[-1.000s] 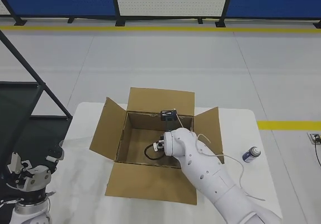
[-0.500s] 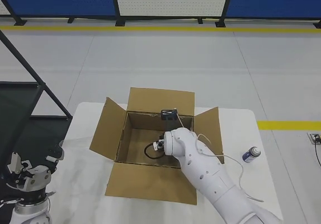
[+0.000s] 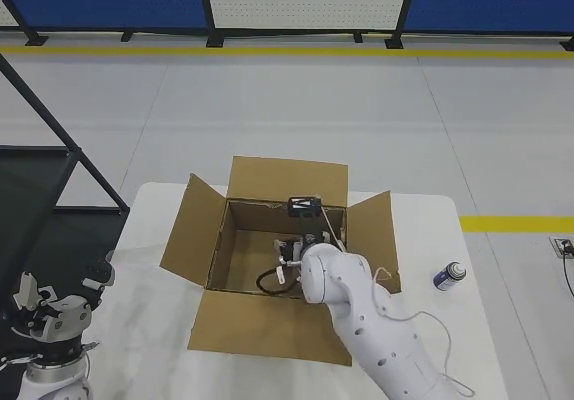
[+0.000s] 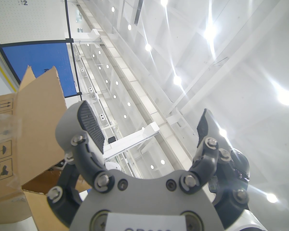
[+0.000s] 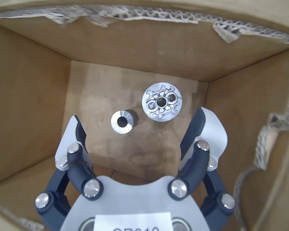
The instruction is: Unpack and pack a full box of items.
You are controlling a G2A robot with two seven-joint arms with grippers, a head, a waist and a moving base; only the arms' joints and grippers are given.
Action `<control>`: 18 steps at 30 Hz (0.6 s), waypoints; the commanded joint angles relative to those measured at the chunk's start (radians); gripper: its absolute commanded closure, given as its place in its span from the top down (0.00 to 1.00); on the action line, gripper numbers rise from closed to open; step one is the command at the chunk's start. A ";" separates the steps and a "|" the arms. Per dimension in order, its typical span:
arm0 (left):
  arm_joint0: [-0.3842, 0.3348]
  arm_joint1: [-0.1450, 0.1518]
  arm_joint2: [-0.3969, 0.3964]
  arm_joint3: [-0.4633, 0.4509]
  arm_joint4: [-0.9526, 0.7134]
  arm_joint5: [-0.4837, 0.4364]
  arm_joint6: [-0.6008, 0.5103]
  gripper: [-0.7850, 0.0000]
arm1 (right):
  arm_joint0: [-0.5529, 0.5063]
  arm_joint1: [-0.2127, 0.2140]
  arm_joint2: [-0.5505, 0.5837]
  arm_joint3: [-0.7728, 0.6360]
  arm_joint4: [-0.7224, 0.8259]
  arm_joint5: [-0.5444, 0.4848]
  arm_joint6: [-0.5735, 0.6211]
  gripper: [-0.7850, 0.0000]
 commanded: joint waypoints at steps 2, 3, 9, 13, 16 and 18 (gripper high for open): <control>0.000 0.000 0.000 0.000 0.000 0.000 0.000 1.00 | -0.120 0.024 0.032 -0.226 -0.069 -0.070 0.007 1.00; 0.000 0.000 0.000 0.000 0.000 0.000 0.000 1.00 | -0.156 0.030 0.042 -0.290 -0.090 -0.094 0.004 1.00; 0.000 0.000 0.000 0.000 0.000 0.000 0.000 1.00 | -0.369 0.065 0.147 -0.641 -0.138 -0.215 -0.060 1.00; 0.000 0.000 0.000 0.000 0.000 0.000 0.000 1.00 | -0.513 0.084 0.251 -0.816 -0.154 -0.268 -0.161 1.00; 0.000 0.000 0.000 0.000 0.000 0.000 0.000 1.00 | -0.591 0.093 0.343 -0.898 -0.132 -0.276 -0.228 1.00; 0.000 0.000 0.000 0.000 0.000 0.000 0.000 1.00 | -0.652 0.097 0.430 -0.951 -0.094 -0.267 -0.282 1.00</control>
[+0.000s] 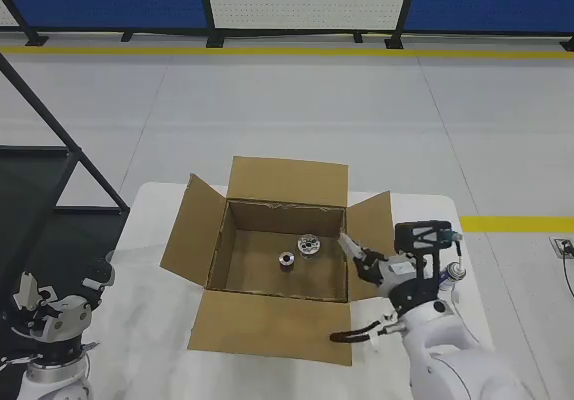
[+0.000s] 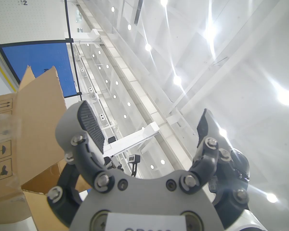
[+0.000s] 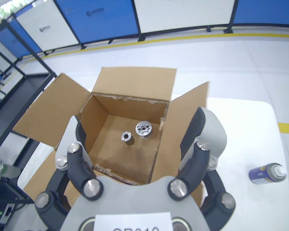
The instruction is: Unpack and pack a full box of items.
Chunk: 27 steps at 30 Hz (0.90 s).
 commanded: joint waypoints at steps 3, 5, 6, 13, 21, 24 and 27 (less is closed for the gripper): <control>0.000 0.000 0.000 0.000 0.000 0.000 0.000 1.00 | -0.092 0.006 0.173 -0.055 0.082 0.036 -0.084 1.00; 0.000 0.000 0.000 0.000 0.000 0.000 0.000 1.00 | -0.115 0.008 0.252 -0.039 0.116 0.060 -0.099 1.00; 0.000 0.000 0.000 0.000 0.000 0.000 0.000 1.00 | -0.119 0.009 0.285 -0.020 0.125 0.073 -0.101 1.00; 0.000 0.000 0.000 0.000 0.000 0.000 0.000 1.00 | -0.031 0.025 0.363 0.254 0.057 0.076 0.010 1.00; 0.000 0.000 0.000 0.000 0.000 0.000 0.000 1.00 | 0.065 0.039 0.389 0.500 0.044 0.051 0.074 1.00; 0.000 0.000 0.000 0.000 0.000 0.000 0.000 1.00 | 0.101 0.044 0.399 0.576 0.062 0.037 0.091 1.00; 0.000 0.000 0.000 0.000 0.000 0.000 0.000 1.00 | 0.128 0.049 0.407 0.636 0.079 0.022 0.083 1.00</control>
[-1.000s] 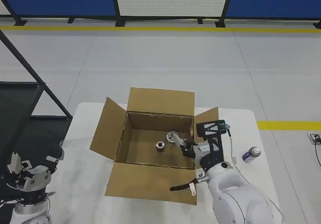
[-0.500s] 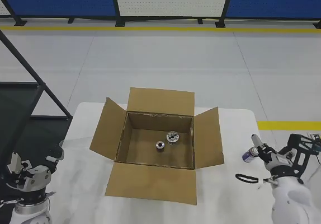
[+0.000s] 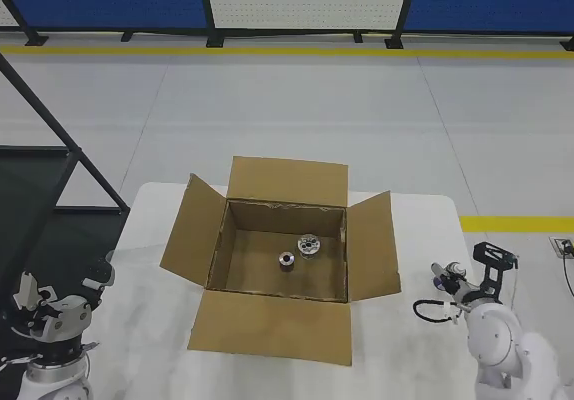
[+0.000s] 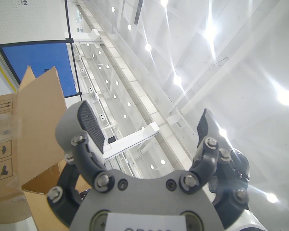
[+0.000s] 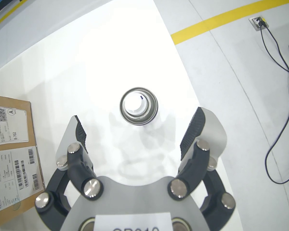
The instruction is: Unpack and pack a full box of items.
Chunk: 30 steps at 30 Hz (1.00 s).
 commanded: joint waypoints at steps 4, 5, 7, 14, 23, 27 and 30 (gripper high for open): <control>0.000 0.000 0.000 0.000 0.000 0.000 0.000 1.00 | 0.041 0.006 -0.010 0.080 -0.006 -0.001 -0.018 0.81; 0.000 0.000 0.000 0.000 0.000 0.000 0.000 1.00 | 0.047 0.007 -0.013 0.090 -0.007 -0.001 -0.020 0.48; 0.000 0.000 0.000 0.000 0.000 0.000 0.000 1.00 | 0.056 0.008 -0.018 0.103 -0.016 0.009 -0.027 0.34; 0.000 0.000 0.000 0.000 0.000 0.000 0.000 1.00 | 0.090 0.013 -0.027 0.139 -0.044 0.076 -0.042 0.00; 0.000 0.000 0.000 0.000 0.000 0.000 0.000 1.00 | 0.041 0.015 -0.026 -0.011 0.013 0.090 -0.075 0.00; 0.000 0.000 0.000 0.000 0.000 0.000 0.000 1.00 | -0.003 0.012 -0.040 -0.157 0.079 0.076 -0.089 0.00; 0.000 0.000 0.000 0.000 0.000 0.000 0.000 1.00 | -0.049 0.010 -0.072 -0.312 0.123 0.052 -0.101 0.00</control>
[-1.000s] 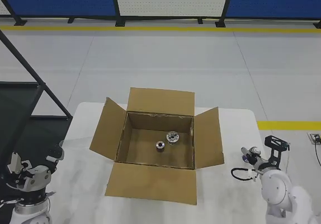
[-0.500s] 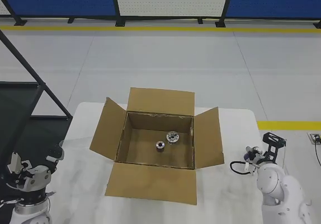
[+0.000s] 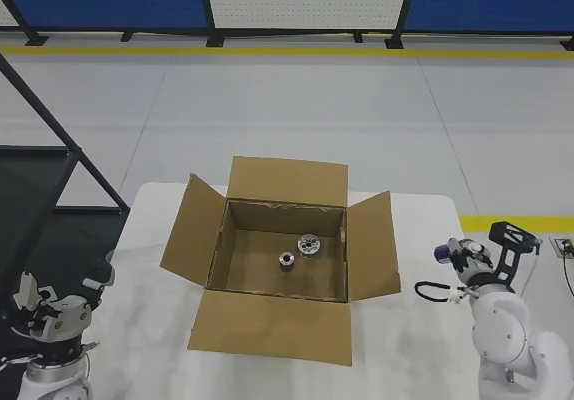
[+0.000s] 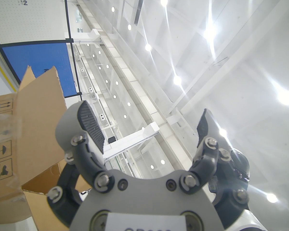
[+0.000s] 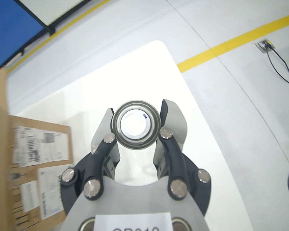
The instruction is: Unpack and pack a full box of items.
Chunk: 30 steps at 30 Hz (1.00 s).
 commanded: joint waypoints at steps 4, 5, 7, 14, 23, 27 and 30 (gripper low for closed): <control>0.000 0.000 0.000 0.000 0.000 0.000 0.000 1.00 | -0.052 -0.003 -0.082 -0.237 0.022 -0.020 -0.014 0.00; 0.000 0.000 0.000 0.000 0.000 0.000 0.000 1.00 | -0.057 -0.003 -0.113 -0.289 0.014 -0.028 -0.011 0.00; 0.000 0.000 0.000 0.000 0.000 0.000 0.000 1.00 | -0.055 -0.003 -0.159 -0.340 -0.002 -0.041 0.001 0.00; 0.000 0.000 0.000 0.000 0.000 0.000 0.000 1.00 | 0.060 -0.008 -0.406 -0.350 -0.119 -0.084 0.094 0.00; 0.000 0.000 0.000 0.000 0.000 0.000 0.000 1.00 | 0.339 -0.047 -0.700 -0.037 -0.217 -0.050 0.290 0.00; 0.000 0.000 0.000 0.000 0.000 0.000 0.000 1.00 | 0.453 -0.075 -0.794 0.126 -0.206 -0.021 0.349 0.00; 0.000 0.000 0.000 0.000 0.000 0.000 0.000 1.00 | 0.523 -0.098 -0.840 0.236 -0.161 -0.014 0.381 0.00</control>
